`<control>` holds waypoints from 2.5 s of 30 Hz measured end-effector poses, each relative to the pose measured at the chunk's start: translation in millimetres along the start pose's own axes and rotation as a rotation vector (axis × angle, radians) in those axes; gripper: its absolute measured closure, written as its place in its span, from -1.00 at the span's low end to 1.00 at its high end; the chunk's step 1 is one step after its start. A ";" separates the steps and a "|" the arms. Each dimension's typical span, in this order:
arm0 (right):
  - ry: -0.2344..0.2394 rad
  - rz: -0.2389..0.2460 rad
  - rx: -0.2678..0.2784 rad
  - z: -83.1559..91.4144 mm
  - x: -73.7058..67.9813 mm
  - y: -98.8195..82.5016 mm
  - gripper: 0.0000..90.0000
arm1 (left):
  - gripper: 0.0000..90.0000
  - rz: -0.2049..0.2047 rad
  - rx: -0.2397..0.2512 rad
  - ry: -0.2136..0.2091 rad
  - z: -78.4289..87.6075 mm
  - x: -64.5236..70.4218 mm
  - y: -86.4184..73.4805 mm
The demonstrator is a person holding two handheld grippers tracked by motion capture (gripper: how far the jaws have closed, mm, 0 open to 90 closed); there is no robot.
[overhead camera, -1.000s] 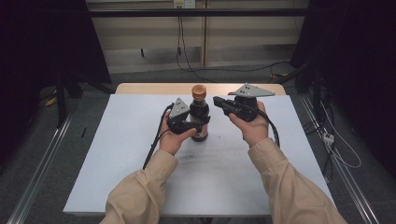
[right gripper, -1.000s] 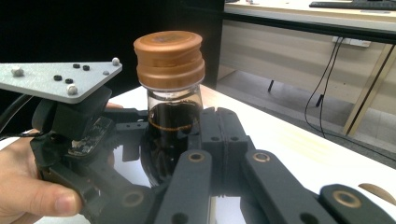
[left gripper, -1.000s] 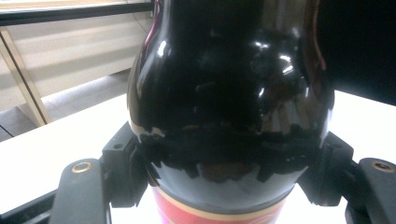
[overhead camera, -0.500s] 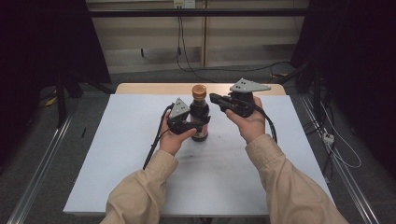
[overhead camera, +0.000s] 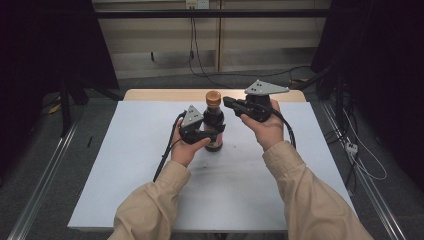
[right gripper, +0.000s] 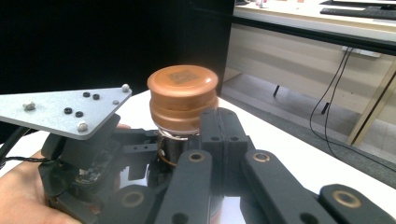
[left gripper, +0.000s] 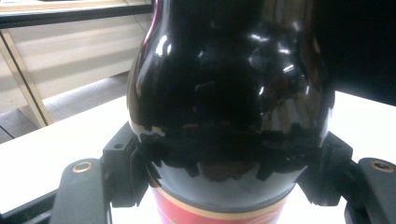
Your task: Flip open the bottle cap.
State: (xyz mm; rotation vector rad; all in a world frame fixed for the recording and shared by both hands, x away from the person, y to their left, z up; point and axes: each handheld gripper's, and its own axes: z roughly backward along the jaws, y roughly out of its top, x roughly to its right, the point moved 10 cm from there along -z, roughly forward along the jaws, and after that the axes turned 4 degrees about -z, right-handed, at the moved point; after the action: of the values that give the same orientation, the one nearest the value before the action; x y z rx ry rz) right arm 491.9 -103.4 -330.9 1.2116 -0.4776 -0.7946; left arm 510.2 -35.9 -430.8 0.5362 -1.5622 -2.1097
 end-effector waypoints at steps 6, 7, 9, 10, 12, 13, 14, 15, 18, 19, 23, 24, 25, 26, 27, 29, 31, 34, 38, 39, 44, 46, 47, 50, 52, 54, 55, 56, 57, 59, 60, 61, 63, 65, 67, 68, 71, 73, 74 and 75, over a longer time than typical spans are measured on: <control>0.010 0.002 -0.001 -1.6 -1.0 0.1 1.00 | -0.35 -0.002 -0.001 -0.002 -0.2 -0.2 0.0; 0.012 -0.004 0.001 -1.6 -1.1 0.9 1.00 | -0.35 -0.003 -0.002 -0.001 0.0 -0.1 -0.2; 0.009 0.001 -0.001 -1.7 -0.5 2.1 1.00 | -0.35 -0.002 -0.002 -0.002 0.0 0.0 -0.1; 0.012 -0.001 0.002 -1.8 -1.1 2.9 1.00 | -0.35 -0.001 -0.002 -0.001 0.0 0.0 -0.1; 0.013 0.009 -0.002 -2.0 -2.5 3.6 1.00 | -0.35 -0.003 -0.002 -0.001 0.0 0.0 -0.3; 0.013 0.011 -0.003 -2.0 -3.7 4.1 1.00 | -0.35 0.002 0.002 -0.001 -0.1 0.3 0.0; 0.009 0.019 -0.005 -2.2 -4.2 4.4 1.00 | -0.35 0.002 0.003 -0.002 0.0 0.2 0.0; 0.007 0.026 -0.010 -2.2 -4.5 4.5 1.00 | -0.35 0.003 0.003 -0.003 0.0 0.1 0.0; 0.008 0.026 -0.012 -2.8 -4.0 4.8 1.00 | -0.35 -0.006 -0.002 -0.005 0.4 -0.3 -0.5; 0.008 0.025 -0.010 -3.1 -3.7 4.9 1.00 | -0.35 -0.008 -0.003 -0.007 0.4 -0.5 -0.8; 0.011 0.020 -0.005 -4.2 -3.7 5.4 1.00 | -0.34 -0.004 -0.003 -0.007 0.6 -0.8 -0.9; 0.011 0.020 -0.004 -4.3 -3.7 5.4 1.00 | -0.34 -0.004 -0.004 -0.007 0.8 -0.8 -1.0; 0.011 0.023 -0.004 -4.6 -3.9 5.5 1.00 | -0.34 -0.004 -0.005 -0.007 0.9 -0.9 -1.0; 0.011 0.023 -0.006 -4.6 -4.0 5.5 1.00 | -0.34 -0.005 -0.006 -0.006 0.9 -0.8 -1.1; 0.010 0.021 -0.006 -4.6 -4.1 5.6 1.00 | -0.34 -0.007 -0.008 -0.006 1.0 -0.8 -1.2; 0.007 0.026 -0.009 -4.2 -4.3 5.6 1.00 | -0.34 -0.009 -0.009 -0.007 0.8 -0.4 -1.2; 0.008 0.028 -0.011 -3.8 -4.3 5.4 1.00 | -0.34 -0.009 -0.009 -0.004 0.6 -0.4 -1.3; 0.005 0.053 -0.016 -3.7 -4.7 5.3 1.00 | -0.34 -0.004 -0.005 -0.004 0.3 -0.2 -1.3; 0.005 0.049 -0.021 -4.3 -4.8 5.7 1.00 | -0.34 -0.004 -0.008 -0.002 0.4 -0.3 -1.6; 0.009 0.045 -0.022 -4.3 -5.0 5.9 1.00 | -0.34 -0.006 -0.008 -0.002 0.4 -0.3 -1.8; 0.023 0.030 -0.027 -5.1 -5.9 6.7 1.00 | -0.33 0.000 -0.009 -0.005 0.9 -1.1 -2.4; 0.025 0.030 -0.026 -5.5 -6.8 6.9 1.00 | -0.33 0.002 -0.012 -0.004 1.3 -1.2 -2.5; 0.023 0.034 -0.027 -5.4 -7.3 7.1 1.00 | -0.33 0.003 -0.014 -0.005 1.3 -1.3 -2.5; 0.027 0.020 -0.014 -4.7 -7.5 9.7 1.00 | -0.32 0.002 -0.017 -0.001 1.1 -1.4 -2.7; 0.012 0.030 -0.023 -4.2 -6.6 9.9 1.00 | -0.32 0.004 -0.016 0.004 0.2 -1.0 -2.5; 0.010 0.037 -0.028 -3.4 -6.2 9.6 1.00 | -0.32 -0.003 -0.016 0.002 0.4 -0.7 -2.9; 0.017 0.038 -0.026 -3.1 -6.1 9.5 1.00 | -0.32 -0.003 -0.018 0.001 0.4 -0.2 -2.7; 0.020 0.043 -0.028 -2.6 -6.3 9.3 1.00 | -0.32 -0.002 -0.020 0.002 0.4 -0.1 -2.7; 0.014 0.064 -0.028 -2.3 -6.5 9.4 1.00 | -0.32 0.001 -0.017 0.003 0.4 -0.4 -2.8; 0.010 0.079 -0.025 -2.5 -7.4 9.1 1.00 | -0.32 0.008 -0.017 0.005 0.5 -0.7 -2.9; 0.013 0.078 -0.026 -2.6 -7.3 8.8 1.00 | -0.32 0.005 -0.018 0.005 0.3 -0.5 -2.8; 0.010 0.091 -0.030 -2.3 -6.7 8.3 1.00 | -0.32 0.002 -0.018 0.005 -0.1 0.0 -2.8; 0.008 0.090 -0.026 -2.1 -5.1 7.3 1.00 | -0.32 0.003 -0.017 0.006 -0.4 0.3 -2.7; 0.010 0.084 -0.023 -3.7 -4.7 4.9 1.00 | -0.32 0.003 -0.017 0.004 0.0 -0.3 -3.0; 0.015 0.071 -0.008 -4.8 -4.9 4.8 1.00 | -0.32 0.012 -0.016 0.004 0.3 -0.6 -3.1; 0.019 0.071 -0.006 -5.2 -4.8 4.9 1.00 | -0.32 0.011 -0.017 0.003 0.3 -0.5 -3.1; 0.020 0.066 -0.011 -5.0 -4.2 4.1 1.00 | -0.32 0.002 -0.021 0.000 0.3 -0.5 -3.6; 0.023 0.062 -0.008 -4.0 -5.1 5.4 1.00 | -0.32 0.014 -0.014 0.001 -0.3 -0.2 -3.2; 0.026 0.060 -0.015 -3.6 -6.4 5.8 1.00 | -0.32 0.017 -0.014 0.001 -0.3 -0.4 -3.3; 0.017 0.079 -0.017 -3.9 -6.5 5.7 1.00 | -0.32 0.016 -0.014 -0.001 -0.1 -0.6 -3.4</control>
State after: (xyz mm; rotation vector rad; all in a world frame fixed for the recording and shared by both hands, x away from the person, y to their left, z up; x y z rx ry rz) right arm 492.0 -95.2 -326.1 1.1756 -0.5006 -0.7194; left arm 510.3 -34.8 -434.1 0.5162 -1.5458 -2.1085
